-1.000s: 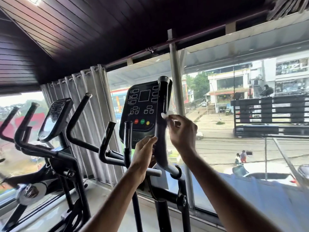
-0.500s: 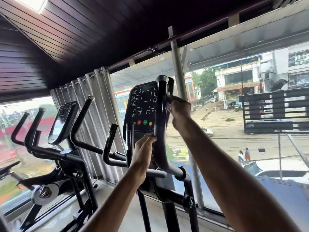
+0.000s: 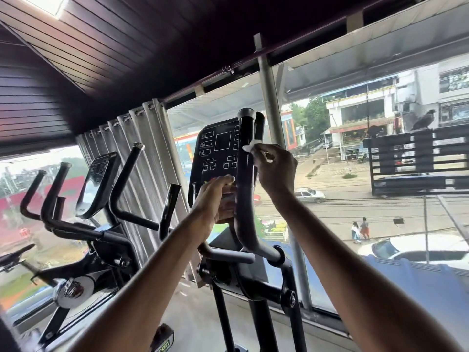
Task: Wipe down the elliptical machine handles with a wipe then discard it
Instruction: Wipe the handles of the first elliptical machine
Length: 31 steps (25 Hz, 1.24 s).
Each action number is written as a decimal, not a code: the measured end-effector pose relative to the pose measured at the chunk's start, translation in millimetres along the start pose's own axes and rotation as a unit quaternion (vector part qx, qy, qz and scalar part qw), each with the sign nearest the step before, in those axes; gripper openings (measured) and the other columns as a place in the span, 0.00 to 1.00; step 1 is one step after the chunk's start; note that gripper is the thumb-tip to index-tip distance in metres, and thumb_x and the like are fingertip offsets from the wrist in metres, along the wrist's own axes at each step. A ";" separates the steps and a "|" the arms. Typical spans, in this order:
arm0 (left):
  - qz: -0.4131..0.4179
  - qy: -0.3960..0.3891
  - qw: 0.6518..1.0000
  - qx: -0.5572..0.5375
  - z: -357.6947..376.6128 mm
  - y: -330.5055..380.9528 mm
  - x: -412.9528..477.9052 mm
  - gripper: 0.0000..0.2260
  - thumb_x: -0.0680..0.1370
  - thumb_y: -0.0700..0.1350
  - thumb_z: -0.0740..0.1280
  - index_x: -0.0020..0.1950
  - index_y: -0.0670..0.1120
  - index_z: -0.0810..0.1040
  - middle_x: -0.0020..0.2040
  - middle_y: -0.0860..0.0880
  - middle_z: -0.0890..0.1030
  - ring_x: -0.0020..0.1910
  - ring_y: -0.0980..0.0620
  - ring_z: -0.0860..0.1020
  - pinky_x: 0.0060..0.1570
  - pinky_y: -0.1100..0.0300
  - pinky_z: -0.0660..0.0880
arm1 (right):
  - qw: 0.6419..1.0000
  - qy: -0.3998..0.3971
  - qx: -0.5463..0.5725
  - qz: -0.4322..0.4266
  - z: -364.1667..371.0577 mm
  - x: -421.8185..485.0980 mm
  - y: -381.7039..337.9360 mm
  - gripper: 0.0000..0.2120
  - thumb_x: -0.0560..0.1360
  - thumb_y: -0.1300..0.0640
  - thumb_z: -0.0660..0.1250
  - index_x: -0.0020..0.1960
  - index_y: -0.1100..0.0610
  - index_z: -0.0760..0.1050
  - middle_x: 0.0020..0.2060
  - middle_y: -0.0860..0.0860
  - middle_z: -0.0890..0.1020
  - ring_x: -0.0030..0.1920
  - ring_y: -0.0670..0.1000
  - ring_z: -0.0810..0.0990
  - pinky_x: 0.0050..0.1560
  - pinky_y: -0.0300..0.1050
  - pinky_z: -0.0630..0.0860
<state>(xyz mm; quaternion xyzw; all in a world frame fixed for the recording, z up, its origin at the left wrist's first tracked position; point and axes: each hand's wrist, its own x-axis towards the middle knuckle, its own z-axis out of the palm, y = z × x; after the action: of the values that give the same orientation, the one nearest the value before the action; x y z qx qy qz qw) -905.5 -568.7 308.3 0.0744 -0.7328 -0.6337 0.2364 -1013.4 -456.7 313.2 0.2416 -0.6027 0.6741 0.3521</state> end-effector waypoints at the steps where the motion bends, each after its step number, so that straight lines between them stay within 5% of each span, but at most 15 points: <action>1: -0.007 -0.013 1.000 -0.001 -2.4 8.3 8.4 0.11 0.84 0.50 0.61 0.57 0.47 0.80 0.49 0.47 0.84 0.43 0.46 0.82 0.47 0.50 0.79 | 0.997 -0.002 -0.032 -0.064 -2.7 -13.6 -1.5 0.04 0.75 0.56 0.73 0.48 0.54 0.87 0.44 0.47 0.87 0.43 0.40 0.82 0.50 0.37 0.76; 5: -0.021 -0.082 0.996 -0.017 -1.8 42.6 46.1 0.15 0.85 0.53 0.59 0.60 0.45 0.78 0.56 0.45 0.81 0.49 0.45 0.81 0.50 0.49 0.79 | 0.972 -0.011 -0.120 -0.203 -14.2 -46.2 -1.9 0.04 0.76 0.61 0.72 0.48 0.57 0.86 0.43 0.52 0.85 0.45 0.50 0.83 0.49 0.39 0.76; 9: -0.031 -0.139 0.990 -0.020 0.7 50.6 71.2 0.11 0.84 0.50 0.62 0.49 0.46 0.79 0.46 0.47 0.81 0.44 0.47 0.79 0.53 0.49 0.77 | 0.945 -0.042 -0.218 -0.241 -13.8 -54.6 -14.8 0.04 0.76 0.59 0.71 0.47 0.55 0.84 0.45 0.51 0.84 0.46 0.53 0.83 0.49 0.48 0.79; 14: -0.017 -0.196 0.979 -0.042 -2.8 37.7 90.9 0.09 0.84 0.47 0.64 0.50 0.45 0.80 0.43 0.48 0.81 0.40 0.49 0.79 0.40 0.56 0.77 | 0.916 -0.019 -0.332 -0.223 -1.8 -73.5 -27.4 0.03 0.75 0.56 0.72 0.47 0.52 0.85 0.49 0.50 0.84 0.48 0.54 0.82 0.51 0.43 0.75; 19: -0.020 -0.237 0.967 -0.093 -5.0 29.7 94.7 0.08 0.83 0.48 0.66 0.47 0.45 0.80 0.38 0.50 0.82 0.39 0.50 0.80 0.43 0.55 0.77 | 0.896 -0.010 -0.401 -0.188 13.2 -84.7 -43.4 0.03 0.77 0.58 0.70 0.47 0.54 0.83 0.48 0.50 0.82 0.47 0.55 0.80 0.47 0.49 0.79; 23: -0.029 -0.260 0.959 -0.106 -6.7 27.9 101.4 0.08 0.83 0.47 0.66 0.48 0.45 0.80 0.40 0.49 0.82 0.36 0.51 0.82 0.33 0.59 0.78 | 0.846 -0.038 -0.489 -0.209 18.1 -101.6 -51.4 0.05 0.72 0.64 0.71 0.44 0.56 0.84 0.49 0.49 0.83 0.47 0.53 0.80 0.43 0.43 0.80; 27: -0.036 -0.272 0.955 -0.113 -9.2 28.4 108.6 0.07 0.82 0.47 0.68 0.48 0.45 0.81 0.38 0.49 0.83 0.32 0.52 0.82 0.29 0.61 0.78 | 0.817 -0.050 -0.537 -0.204 23.9 -91.7 -58.9 0.03 0.71 0.65 0.72 0.41 0.59 0.83 0.46 0.50 0.82 0.47 0.54 0.78 0.37 0.47 0.82; 31: -0.045 -0.297 0.949 -0.099 -13.5 31.1 114.5 0.06 0.81 0.46 0.68 0.48 0.45 0.82 0.40 0.49 0.84 0.33 0.52 0.83 0.31 0.60 0.78 | 0.778 -0.109 -0.569 -0.243 36.8 -88.0 -64.9 0.16 0.72 0.63 0.52 0.36 0.63 0.78 0.42 0.55 0.80 0.47 0.57 0.79 0.28 0.47 0.79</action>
<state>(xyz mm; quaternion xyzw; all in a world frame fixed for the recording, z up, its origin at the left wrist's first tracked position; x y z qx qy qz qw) -994.1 -621.7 368.4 -0.1084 -0.6994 -0.7063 -0.0148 -911.4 -507.4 294.6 0.2078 -0.8321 0.0693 0.5096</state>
